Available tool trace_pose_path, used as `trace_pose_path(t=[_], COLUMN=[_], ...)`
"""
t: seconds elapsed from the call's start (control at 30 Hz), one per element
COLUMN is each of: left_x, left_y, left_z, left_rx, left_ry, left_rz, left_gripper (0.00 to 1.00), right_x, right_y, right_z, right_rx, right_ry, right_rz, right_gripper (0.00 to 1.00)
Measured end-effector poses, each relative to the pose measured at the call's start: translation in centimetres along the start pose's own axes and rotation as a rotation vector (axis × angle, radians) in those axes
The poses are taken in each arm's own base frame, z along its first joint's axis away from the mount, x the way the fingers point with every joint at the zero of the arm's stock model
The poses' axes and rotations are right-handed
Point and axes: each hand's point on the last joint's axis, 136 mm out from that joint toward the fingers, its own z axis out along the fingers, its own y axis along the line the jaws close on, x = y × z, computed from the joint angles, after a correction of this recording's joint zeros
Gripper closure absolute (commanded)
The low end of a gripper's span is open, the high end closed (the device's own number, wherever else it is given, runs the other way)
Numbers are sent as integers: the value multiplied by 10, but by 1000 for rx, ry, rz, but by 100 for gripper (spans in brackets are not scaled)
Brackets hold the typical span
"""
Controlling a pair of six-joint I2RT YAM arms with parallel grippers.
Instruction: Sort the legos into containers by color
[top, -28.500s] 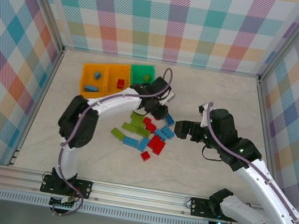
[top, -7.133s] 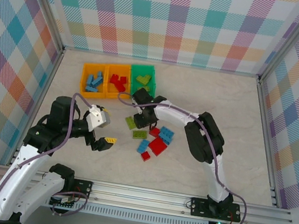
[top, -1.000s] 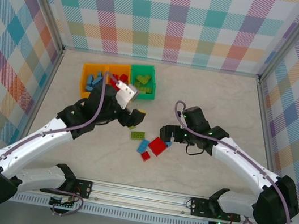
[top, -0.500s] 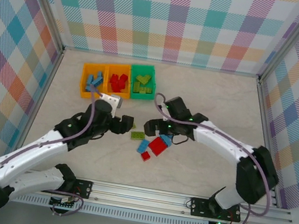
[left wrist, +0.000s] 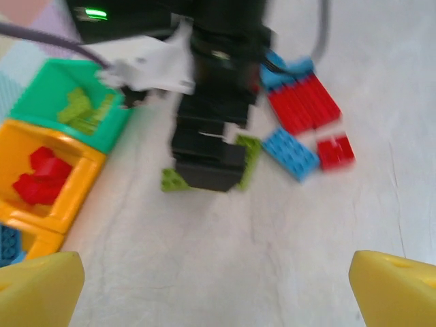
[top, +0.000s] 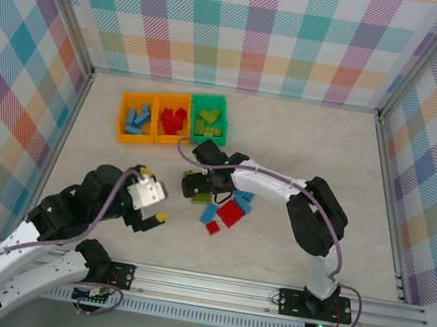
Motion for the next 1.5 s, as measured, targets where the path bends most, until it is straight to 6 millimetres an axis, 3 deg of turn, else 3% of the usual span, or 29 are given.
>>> trace_pose_path(t=[0.07, 0.13, 0.5, 0.67, 0.73, 0.97, 1.07, 1.13, 1.3, 1.4, 1.5], left_x=[17, 21, 16, 17, 18, 18, 18, 17, 14, 11, 9], left_y=[-16, -22, -23, -24, -24, -24, -24, -23, -22, -22, -26], left_z=[7, 8, 3, 5, 5, 5, 5, 5, 6, 6, 8], left_rx=[57, 80, 67, 71, 71, 71, 70, 69, 63, 65, 87], left_ry=[25, 22, -31, -26, -26, -26, -26, -28, -35, -48, -68], left_rz=[68, 110, 198, 205, 205, 205, 201, 200, 198, 199, 202], left_gripper=[0, 0, 0, 0, 0, 0, 0, 0, 0, 0, 0], right_x=[3, 9, 6, 10, 14, -8, -8, 2, 40, 72, 106], right_y=[3, 4, 4, 5, 2, -1, -7, -12, -17, -3, 12], right_z=[9, 17, 29, 24, 20, -8, -19, -30, -69, -85, -84], right_rx=[16, 27, 75, 68, 68, 60, 59, 53, -13, -40, -47], right_ry=[18, 37, 52, 32, 30, -76, -104, -109, -124, -101, -36], right_rz=[0, 1, 16, 19, 20, 13, -4, -18, -58, -127, -183], right_gripper=[0, 2, 44, 54, 53, 19, 10, 9, 16, 18, 18])
